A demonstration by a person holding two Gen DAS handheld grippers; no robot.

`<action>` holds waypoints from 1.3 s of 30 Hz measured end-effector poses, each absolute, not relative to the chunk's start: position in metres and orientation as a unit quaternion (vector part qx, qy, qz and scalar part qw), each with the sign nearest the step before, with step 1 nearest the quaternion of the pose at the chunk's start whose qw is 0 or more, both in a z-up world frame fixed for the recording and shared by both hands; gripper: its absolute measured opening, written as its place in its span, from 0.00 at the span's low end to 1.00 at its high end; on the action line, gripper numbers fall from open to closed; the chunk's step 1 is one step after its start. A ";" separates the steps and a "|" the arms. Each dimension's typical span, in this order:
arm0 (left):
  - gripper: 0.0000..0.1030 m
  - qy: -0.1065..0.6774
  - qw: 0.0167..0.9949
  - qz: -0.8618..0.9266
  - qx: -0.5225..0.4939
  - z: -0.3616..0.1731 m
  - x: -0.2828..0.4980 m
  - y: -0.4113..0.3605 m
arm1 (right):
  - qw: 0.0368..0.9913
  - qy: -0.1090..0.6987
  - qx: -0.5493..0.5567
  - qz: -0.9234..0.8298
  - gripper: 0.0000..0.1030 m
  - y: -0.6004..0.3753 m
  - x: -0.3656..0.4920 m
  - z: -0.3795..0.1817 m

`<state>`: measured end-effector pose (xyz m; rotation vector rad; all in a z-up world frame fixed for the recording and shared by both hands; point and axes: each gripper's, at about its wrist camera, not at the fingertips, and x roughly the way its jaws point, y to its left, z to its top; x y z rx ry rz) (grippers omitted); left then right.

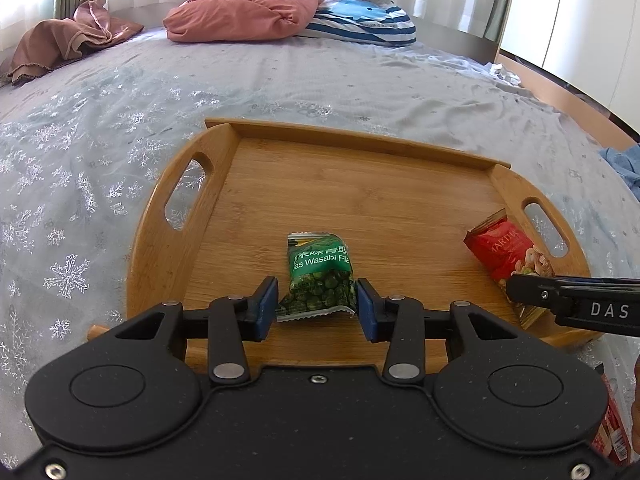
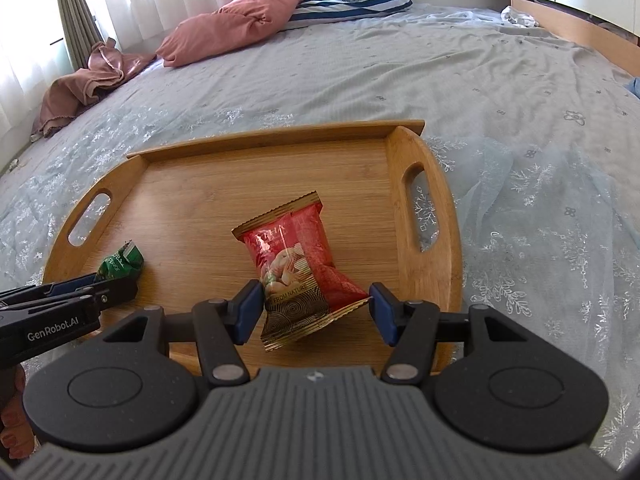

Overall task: Organize snacks
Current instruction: 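Carry both bags onto the wooden tray and open both grippers to release them, then raise both grippers away from the tray back toward the snack pile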

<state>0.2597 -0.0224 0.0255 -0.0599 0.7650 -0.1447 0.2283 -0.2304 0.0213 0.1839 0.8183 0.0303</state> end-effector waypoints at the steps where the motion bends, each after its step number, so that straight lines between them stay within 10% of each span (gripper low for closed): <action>1: 0.39 0.373 0.925 -0.071 -0.028 0.026 0.260 -0.022 | 0.913 0.398 0.089 0.015 0.60 -0.230 0.228 0.021; 9: 0.44 0.375 0.924 -0.074 -0.025 0.026 0.258 -0.023 | 0.914 0.400 0.065 0.017 0.63 -0.221 0.229 0.017; 17: 0.78 0.353 0.931 -0.088 -0.020 0.038 0.243 -0.019 | 0.918 0.393 0.057 0.020 0.73 -0.218 0.222 0.019; 39: 0.87 0.312 0.942 -0.124 -0.016 0.068 0.148 0.005 | 0.936 0.342 0.067 0.040 0.91 -0.217 0.161 0.044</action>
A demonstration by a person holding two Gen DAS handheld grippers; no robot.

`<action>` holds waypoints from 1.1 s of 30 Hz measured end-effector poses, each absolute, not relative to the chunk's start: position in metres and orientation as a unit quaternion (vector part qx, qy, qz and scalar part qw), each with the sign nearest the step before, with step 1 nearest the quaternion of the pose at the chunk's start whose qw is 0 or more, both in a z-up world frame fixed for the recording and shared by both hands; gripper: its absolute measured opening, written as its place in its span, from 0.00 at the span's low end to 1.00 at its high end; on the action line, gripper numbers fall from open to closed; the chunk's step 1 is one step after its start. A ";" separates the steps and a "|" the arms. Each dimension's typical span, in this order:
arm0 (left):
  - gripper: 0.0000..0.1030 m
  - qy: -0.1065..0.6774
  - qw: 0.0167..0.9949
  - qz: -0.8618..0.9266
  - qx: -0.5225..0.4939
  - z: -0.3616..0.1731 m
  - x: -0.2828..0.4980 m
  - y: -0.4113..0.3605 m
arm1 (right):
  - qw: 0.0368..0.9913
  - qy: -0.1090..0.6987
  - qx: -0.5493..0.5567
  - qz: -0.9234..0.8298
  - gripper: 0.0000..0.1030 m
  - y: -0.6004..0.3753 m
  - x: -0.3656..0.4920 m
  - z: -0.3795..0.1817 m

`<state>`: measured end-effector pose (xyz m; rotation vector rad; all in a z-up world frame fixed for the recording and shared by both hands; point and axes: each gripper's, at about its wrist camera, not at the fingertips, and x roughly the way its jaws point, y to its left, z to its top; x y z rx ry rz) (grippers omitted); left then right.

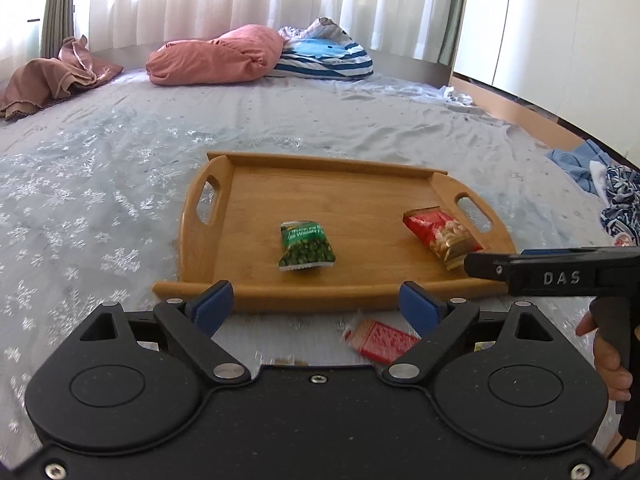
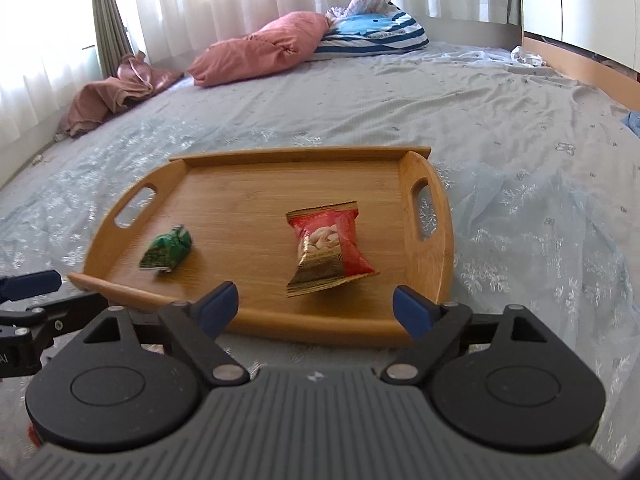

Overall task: Organize snacks
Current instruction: 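Raise both grippers away from the tray back toward the snack pile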

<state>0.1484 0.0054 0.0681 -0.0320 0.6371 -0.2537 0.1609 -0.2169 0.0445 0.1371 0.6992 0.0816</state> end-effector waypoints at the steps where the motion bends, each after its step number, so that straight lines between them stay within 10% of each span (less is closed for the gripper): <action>1: 0.87 0.311 0.942 -0.124 -0.013 0.069 0.144 0.006 | 0.937 0.338 0.070 0.043 0.93 -0.217 0.157 0.046; 33: 0.93 0.288 0.951 -0.105 -0.044 0.067 0.030 0.036 | 0.953 0.290 0.056 0.071 1.00 -0.205 0.053 0.039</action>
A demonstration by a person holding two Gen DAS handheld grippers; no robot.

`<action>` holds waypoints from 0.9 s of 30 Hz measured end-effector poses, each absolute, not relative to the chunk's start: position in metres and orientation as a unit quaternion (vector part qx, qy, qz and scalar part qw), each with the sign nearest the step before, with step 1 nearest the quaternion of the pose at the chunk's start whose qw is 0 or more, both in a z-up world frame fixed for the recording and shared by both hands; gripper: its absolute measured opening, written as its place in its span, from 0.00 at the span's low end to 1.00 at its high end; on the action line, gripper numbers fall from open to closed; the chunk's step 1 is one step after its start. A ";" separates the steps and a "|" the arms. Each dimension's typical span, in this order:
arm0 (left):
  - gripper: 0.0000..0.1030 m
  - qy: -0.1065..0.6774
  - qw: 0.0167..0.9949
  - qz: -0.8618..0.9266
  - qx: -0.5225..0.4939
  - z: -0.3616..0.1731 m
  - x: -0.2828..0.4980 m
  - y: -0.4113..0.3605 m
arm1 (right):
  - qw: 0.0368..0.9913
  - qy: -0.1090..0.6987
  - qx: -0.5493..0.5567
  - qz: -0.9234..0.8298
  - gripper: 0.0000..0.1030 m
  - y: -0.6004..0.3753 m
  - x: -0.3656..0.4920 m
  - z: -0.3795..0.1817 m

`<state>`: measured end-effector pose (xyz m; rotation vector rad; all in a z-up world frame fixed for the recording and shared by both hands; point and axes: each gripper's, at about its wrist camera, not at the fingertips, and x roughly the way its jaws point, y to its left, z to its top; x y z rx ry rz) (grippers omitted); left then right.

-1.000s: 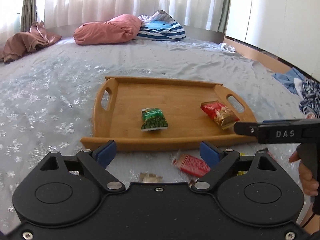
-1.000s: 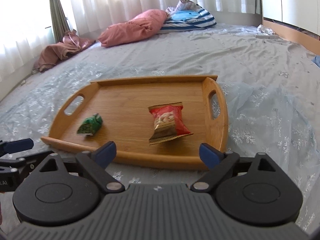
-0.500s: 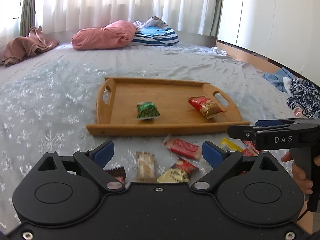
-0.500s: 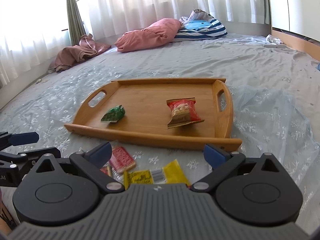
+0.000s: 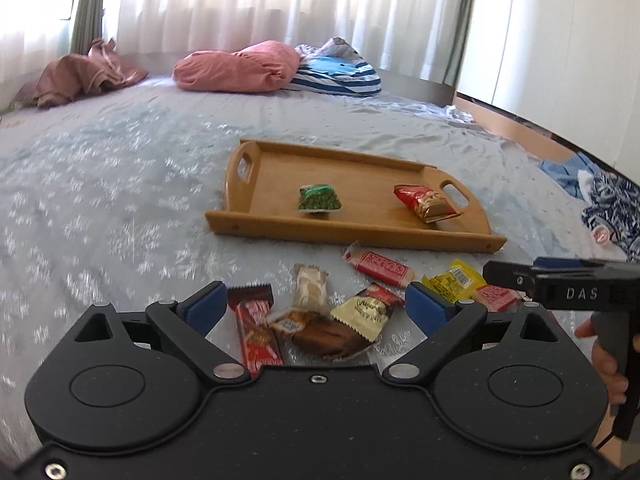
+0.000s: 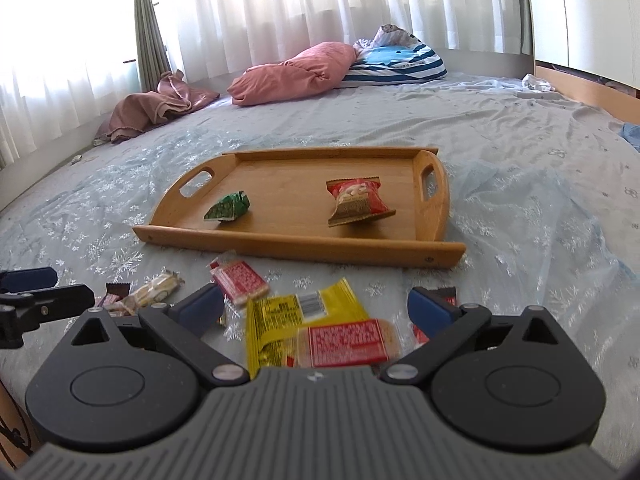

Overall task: Organize snacks
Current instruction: 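Raise both grippers away from the tray back toward the snack pile, then grasp the red chocolate bar with the left gripper while the right grasps a pink-white packet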

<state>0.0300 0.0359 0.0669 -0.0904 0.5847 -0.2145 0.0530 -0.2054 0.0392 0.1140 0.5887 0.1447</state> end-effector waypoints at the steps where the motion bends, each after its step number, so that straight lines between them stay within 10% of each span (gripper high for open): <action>1: 0.93 0.288 0.951 -0.104 -0.047 0.066 0.029 0.037 | 0.953 0.288 0.057 0.069 1.00 -0.205 0.050 0.038; 27: 0.95 0.286 0.956 -0.061 -0.033 0.035 0.001 0.033 | 0.962 0.269 0.038 0.034 1.00 -0.205 -0.003 0.007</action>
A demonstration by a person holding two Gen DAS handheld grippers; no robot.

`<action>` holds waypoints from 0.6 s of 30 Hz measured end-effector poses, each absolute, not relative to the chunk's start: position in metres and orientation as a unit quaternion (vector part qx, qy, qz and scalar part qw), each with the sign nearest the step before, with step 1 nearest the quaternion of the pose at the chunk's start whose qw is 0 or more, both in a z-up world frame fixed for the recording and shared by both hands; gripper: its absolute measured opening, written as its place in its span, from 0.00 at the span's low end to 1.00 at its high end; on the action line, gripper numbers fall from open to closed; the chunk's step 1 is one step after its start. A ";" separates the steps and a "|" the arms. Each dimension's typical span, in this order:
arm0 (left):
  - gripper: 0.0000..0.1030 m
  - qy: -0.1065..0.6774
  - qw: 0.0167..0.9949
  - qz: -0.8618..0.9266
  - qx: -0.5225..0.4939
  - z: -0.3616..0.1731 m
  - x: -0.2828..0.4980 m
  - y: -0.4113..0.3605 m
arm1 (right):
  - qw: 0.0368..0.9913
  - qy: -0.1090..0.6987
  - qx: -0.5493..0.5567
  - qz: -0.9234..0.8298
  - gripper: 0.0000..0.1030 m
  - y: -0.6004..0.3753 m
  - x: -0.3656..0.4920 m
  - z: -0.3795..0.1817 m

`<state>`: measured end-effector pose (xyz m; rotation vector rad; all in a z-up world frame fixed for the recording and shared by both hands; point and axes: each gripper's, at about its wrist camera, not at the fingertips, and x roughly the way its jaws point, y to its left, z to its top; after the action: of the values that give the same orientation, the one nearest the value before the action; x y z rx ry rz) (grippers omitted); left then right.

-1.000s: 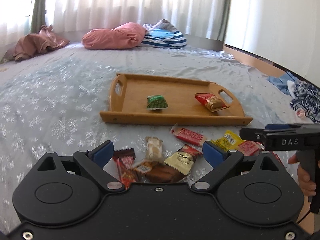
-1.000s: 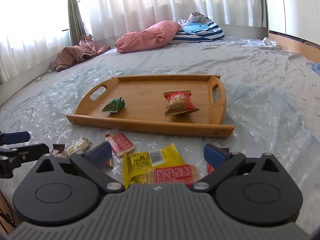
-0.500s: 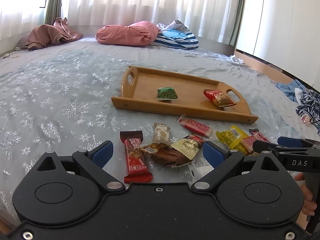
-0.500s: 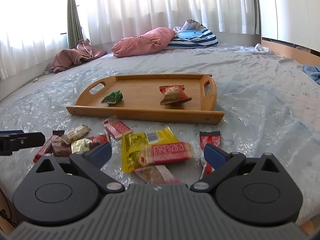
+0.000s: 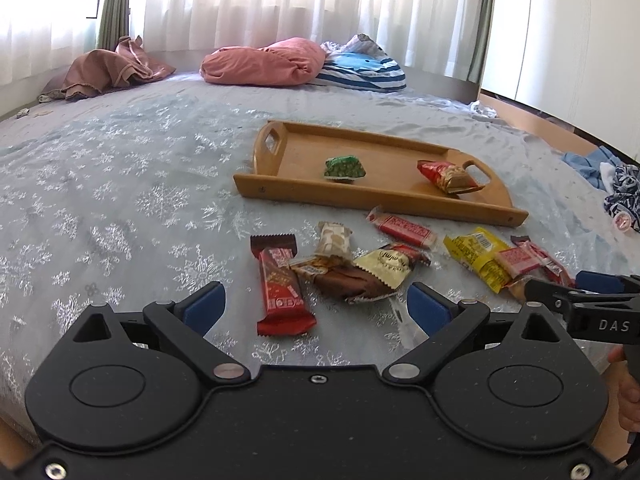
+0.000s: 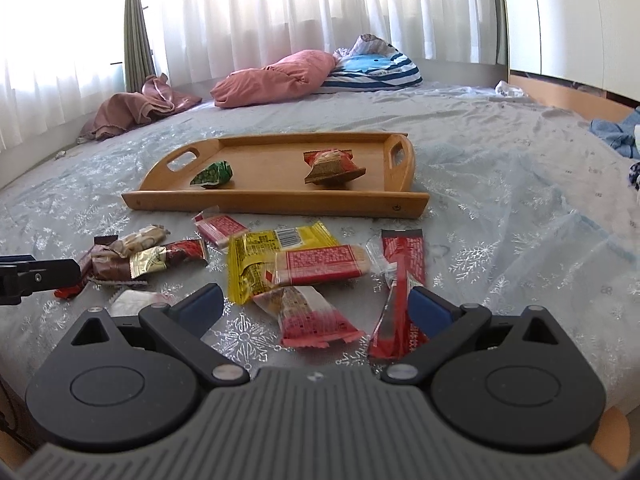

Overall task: Organize snacks
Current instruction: 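Grasp the red chocolate bar with the left gripper while the right grasps a pink-white packet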

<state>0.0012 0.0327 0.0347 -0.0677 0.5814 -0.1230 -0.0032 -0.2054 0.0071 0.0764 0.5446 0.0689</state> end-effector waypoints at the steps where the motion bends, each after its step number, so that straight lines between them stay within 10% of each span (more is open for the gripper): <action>1: 0.94 0.284 0.956 -0.060 -0.033 0.034 0.001 0.033 | 0.962 0.267 0.038 0.033 1.00 -0.205 -0.004 0.007; 18: 0.43 0.282 0.958 -0.036 -0.034 0.024 0.009 0.035 | 0.967 0.243 0.019 0.069 0.93 -0.193 -0.018 0.006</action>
<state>0.0091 0.0349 0.0244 -0.0681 0.5718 -0.0729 -0.0178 -0.1933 0.0058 0.0383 0.4918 0.1386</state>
